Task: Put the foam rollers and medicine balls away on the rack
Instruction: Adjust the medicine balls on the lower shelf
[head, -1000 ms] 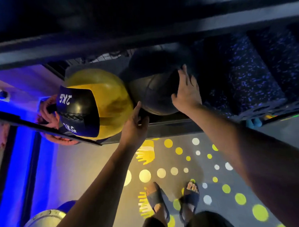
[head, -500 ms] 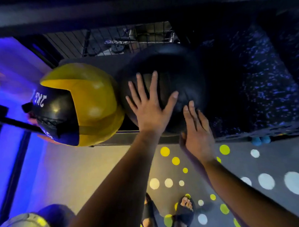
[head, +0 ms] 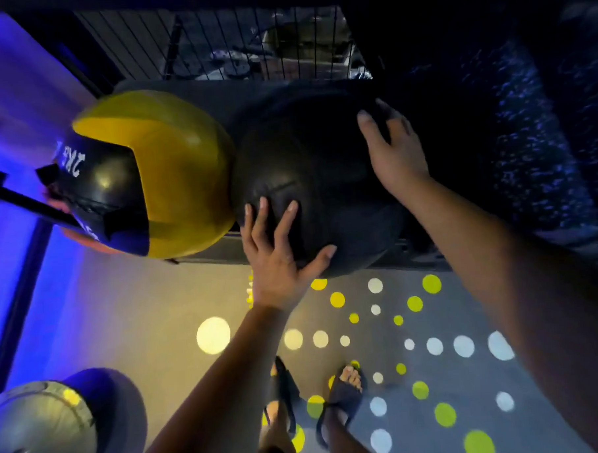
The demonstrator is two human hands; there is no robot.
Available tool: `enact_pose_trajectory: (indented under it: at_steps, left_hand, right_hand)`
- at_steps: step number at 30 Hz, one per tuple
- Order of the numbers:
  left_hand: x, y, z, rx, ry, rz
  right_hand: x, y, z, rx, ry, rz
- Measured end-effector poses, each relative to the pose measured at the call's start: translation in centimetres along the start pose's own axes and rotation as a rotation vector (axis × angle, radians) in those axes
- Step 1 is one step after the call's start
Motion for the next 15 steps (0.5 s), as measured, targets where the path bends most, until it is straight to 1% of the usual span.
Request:
enact_pose_trajectory:
  at_steps: [2,4,6,7,9,10,11,13,14,15]
  left_hand:
    - [1.0,1.0,-1.1,0.035,0.026,-0.04]
    - [0.8,2.2,-1.6,0.035,0.128,-0.179]
    - [-0.2,3.4,-1.1,-0.071,0.306,-0.383]
    - [-0.8,3.8,-0.5,-0.133,0.408,-0.447]
    - [-1.9,4.1,1.0,-0.197,0.633,-0.482]
    - [-2.1,4.1,1.8,-0.205,0.719,-0.457]
    - [-2.2,4.2,2.3,-0.206,0.751,-0.415]
    - [-1.8,4.4,2.7,-0.212,0.702,-0.367]
    - [-1.5,4.4,2.9,-0.208,0.676,-0.363]
    - [-1.1,4.5,3.4,-0.202,0.658,-0.353]
  right_hand:
    - [0.0,-1.0,-2.5,-0.082,0.054,-0.04]
    - [0.3,-1.7,-4.5,-0.177,0.068,-0.058]
    - [0.3,-2.2,-6.5,-0.246,0.05,-0.089]
    - [0.0,-2.5,-7.7,-0.269,0.049,-0.121]
    - [-1.3,-3.0,-10.3,-0.314,0.061,-0.165]
    - [-2.3,-2.9,-11.1,-0.343,0.071,-0.145]
    - [-3.4,-2.6,-11.4,-0.371,0.077,-0.087]
    - [-5.8,-1.7,-10.1,-0.403,0.018,0.061]
    - [-6.7,-1.2,-9.2,-0.364,-0.075,0.117]
    - [-7.1,-0.9,-8.4,-0.276,-0.199,0.145]
Point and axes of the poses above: each hand's wrist, its own z-axis towards the middle knuckle, its own y-axis out of the back of the hand, x = y × z, the point moved 1 cm from there along z, towards the middle knuckle, and after that the axes turned 8 degrees about -y, right-handed, at the moved point
